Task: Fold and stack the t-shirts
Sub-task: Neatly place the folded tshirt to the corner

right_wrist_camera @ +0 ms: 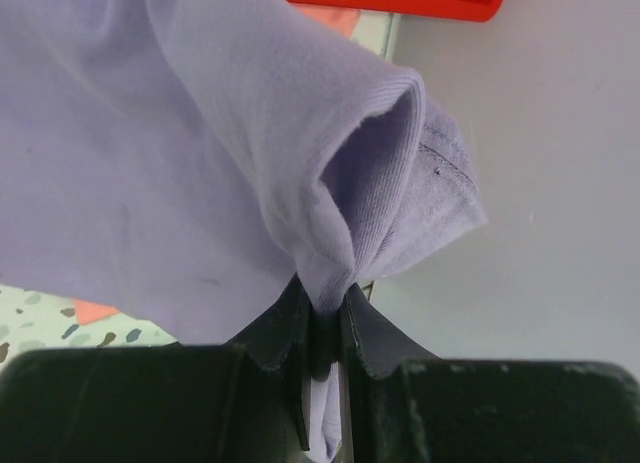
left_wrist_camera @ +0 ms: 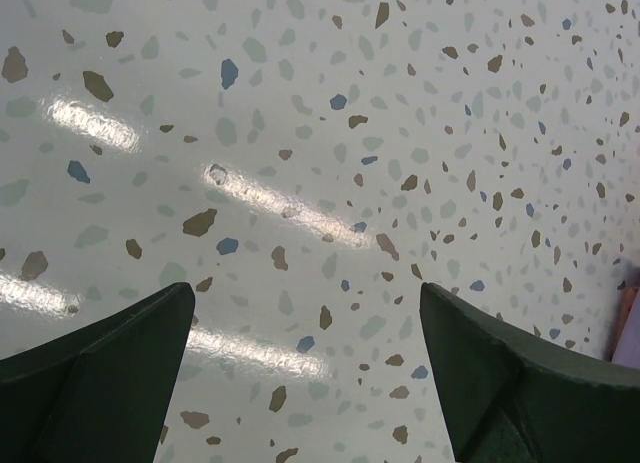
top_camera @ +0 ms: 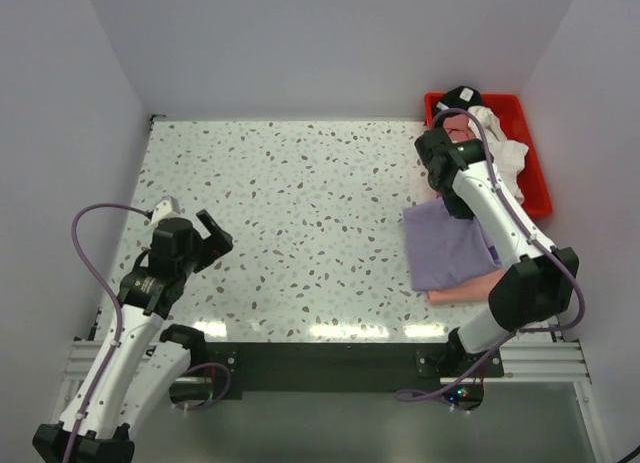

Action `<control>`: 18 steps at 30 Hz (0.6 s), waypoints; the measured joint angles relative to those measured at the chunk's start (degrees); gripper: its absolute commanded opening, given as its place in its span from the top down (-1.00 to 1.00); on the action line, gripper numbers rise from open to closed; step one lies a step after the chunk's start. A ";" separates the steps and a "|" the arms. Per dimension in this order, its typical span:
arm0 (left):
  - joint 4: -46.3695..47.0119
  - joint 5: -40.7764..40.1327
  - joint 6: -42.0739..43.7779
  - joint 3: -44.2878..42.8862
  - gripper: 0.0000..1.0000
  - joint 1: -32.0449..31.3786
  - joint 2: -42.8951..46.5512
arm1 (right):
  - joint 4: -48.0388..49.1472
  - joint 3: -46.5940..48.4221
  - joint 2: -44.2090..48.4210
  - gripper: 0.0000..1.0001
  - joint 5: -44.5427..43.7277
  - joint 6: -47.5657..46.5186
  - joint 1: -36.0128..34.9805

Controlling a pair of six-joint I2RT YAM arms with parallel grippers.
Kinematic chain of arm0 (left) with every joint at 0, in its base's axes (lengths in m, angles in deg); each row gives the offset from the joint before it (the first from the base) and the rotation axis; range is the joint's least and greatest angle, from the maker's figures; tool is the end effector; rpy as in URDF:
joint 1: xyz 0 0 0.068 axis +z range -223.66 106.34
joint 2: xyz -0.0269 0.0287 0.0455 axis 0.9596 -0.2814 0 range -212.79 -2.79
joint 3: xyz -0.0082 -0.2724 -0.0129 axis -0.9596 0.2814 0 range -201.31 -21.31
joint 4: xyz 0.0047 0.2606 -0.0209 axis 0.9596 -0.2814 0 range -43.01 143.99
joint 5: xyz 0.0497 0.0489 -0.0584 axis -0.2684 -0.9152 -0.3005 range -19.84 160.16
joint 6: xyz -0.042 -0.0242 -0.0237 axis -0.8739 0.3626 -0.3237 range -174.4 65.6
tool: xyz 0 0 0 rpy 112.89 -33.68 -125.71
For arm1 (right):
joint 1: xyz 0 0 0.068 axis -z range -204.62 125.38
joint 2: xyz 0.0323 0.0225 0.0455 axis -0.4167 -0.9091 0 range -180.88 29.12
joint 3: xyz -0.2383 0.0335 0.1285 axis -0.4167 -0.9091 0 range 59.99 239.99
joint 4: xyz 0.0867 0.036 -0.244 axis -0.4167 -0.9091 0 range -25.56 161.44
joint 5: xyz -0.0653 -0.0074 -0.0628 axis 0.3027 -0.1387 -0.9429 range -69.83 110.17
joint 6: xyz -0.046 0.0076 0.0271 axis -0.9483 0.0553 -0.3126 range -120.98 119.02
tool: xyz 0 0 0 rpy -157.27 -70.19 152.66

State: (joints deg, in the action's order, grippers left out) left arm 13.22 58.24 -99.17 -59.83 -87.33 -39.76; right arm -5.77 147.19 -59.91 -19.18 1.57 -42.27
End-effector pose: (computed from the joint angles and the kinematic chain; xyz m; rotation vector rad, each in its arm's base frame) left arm 0.1345 -0.0251 0.2701 -0.7118 2.1419 -0.3170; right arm 0.2752 0.0638 0.3300 -0.2625 2.6857 -0.9041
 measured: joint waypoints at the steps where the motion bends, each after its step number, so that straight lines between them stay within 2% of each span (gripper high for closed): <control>1: 0.00 0.13 0.02 0.00 -1.00 0.15 0.00 | 0.02 -0.02 -0.44 1.00 -0.37 0.00 0.81; 11: 0.42 1.40 0.87 0.02 -1.00 1.05 -0.33 | 0.83 -3.76 -7.15 0.99 -1.86 -0.35 8.79; 12: 0.44 1.44 0.90 0.02 -1.00 1.14 -0.39 | 1.14 -4.28 -7.58 0.88 -1.84 -0.48 9.31; 18: 0.59 2.16 0.98 0.02 -1.00 2.08 -1.11 | 3.61 -6.12 -8.87 0.73 -1.66 -1.09 12.22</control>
State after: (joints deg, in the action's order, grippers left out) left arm 13.81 60.40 -98.19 -59.81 -85.25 -40.88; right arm -2.16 141.07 -68.79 -20.84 0.47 -30.06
